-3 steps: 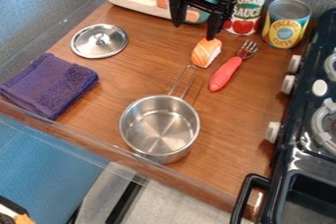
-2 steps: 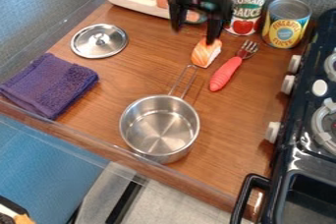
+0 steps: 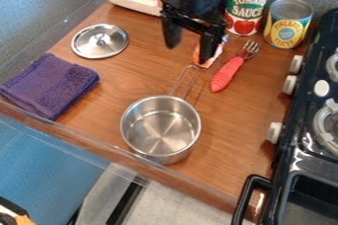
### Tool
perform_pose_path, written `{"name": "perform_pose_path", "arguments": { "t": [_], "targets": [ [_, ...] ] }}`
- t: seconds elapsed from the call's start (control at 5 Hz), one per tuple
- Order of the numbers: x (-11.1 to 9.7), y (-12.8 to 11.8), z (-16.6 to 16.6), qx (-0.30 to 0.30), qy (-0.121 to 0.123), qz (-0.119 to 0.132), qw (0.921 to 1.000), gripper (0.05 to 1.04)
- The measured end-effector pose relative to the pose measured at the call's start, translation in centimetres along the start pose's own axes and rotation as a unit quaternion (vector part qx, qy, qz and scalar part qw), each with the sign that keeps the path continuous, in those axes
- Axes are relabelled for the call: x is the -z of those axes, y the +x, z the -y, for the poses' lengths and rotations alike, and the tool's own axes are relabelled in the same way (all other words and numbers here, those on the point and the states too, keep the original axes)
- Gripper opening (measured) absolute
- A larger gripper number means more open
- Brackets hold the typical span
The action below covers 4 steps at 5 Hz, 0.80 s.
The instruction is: Move the silver pot to the left between the silver lid and bun
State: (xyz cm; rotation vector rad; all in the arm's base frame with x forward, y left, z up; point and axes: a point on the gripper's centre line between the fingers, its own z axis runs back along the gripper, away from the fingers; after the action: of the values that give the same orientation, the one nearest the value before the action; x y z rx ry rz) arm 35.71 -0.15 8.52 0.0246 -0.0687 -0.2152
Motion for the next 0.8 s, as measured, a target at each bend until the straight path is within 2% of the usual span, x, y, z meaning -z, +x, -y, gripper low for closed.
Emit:
{"name": "perform_pose_path", "arguments": {
  "t": [0.4,0.6,0.8],
  "targets": [
    [-1.6,-6.0,0.0,0.054,-0.005,-0.017,0.9984,1.001],
    [-0.8,-8.9,1.9,0.090,-0.012,-0.033,0.9953,1.001],
    [-0.2,-10.4,3.4,0.116,0.003,-0.034,0.9927,1.001]
  ]
}}
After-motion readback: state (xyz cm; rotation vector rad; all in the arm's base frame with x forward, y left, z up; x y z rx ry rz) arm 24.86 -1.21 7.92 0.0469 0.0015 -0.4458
